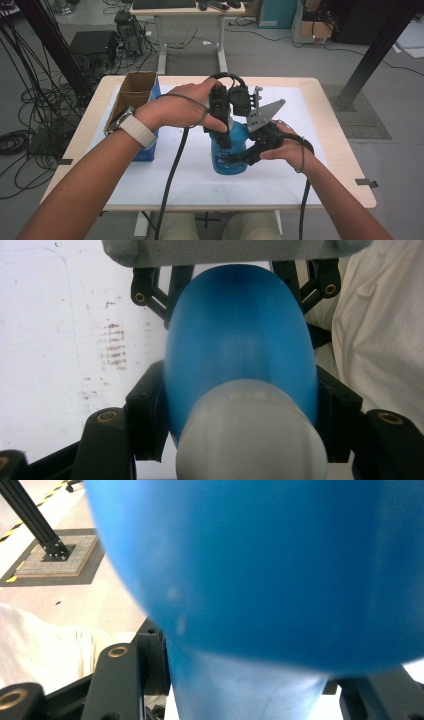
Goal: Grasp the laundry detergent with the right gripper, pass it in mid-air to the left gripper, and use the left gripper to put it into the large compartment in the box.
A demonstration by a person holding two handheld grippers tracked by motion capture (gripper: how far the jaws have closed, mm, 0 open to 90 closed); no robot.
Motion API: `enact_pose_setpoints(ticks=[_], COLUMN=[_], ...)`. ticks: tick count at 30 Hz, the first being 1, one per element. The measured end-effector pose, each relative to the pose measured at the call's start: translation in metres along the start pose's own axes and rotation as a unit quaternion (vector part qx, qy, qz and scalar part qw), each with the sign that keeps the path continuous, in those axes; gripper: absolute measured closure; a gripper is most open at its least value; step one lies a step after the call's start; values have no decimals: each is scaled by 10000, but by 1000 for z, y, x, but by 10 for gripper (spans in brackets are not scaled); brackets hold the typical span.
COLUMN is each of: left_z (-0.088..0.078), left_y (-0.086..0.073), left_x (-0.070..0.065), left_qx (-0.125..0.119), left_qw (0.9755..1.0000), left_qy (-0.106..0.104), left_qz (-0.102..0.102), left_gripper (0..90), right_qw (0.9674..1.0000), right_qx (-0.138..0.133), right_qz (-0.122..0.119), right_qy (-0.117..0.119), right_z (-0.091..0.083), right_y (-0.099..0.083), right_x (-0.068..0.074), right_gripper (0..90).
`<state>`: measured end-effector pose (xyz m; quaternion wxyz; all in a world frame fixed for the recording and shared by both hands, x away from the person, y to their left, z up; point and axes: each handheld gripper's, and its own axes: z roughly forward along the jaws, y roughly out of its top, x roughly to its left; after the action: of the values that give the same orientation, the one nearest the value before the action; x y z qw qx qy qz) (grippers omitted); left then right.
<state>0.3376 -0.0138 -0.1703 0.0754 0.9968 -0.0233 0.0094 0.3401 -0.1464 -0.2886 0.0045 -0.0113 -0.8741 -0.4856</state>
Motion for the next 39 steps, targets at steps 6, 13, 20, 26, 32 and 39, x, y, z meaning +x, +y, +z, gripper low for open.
enact_pose_setpoints(ticks=[6,13,20,26,32,39], left_z=[2,2,4,3,-3,-14], left_y=[2,4,0,-8,-16,-19], left_x=[1,0,5,9,15,19], left_qx=[72,27,186,260,237,435], left_qw=[10000,9999,9998,9993,9984,9954], left_qy=[-26,-49,-26,20,111,233], left_qz=[-26,-116,-119,-260,-506,-821], left_gripper=[373,374,373,373,372,373], right_qw=[10000,10000,9998,9916,9870,9787], right_qx=[-19,-62,36,527,1278,1612], right_qz=[40,48,203,1164,872,951], right_qy=[-17,-44,40,-205,-445,-841], right_z=[1,0,-4,-23,-48,-74], right_y=[-2,-4,-15,-36,-46,-54], right_x=[0,0,1,-5,-12,-16], right_gripper=[430,426,297,104,67,48])
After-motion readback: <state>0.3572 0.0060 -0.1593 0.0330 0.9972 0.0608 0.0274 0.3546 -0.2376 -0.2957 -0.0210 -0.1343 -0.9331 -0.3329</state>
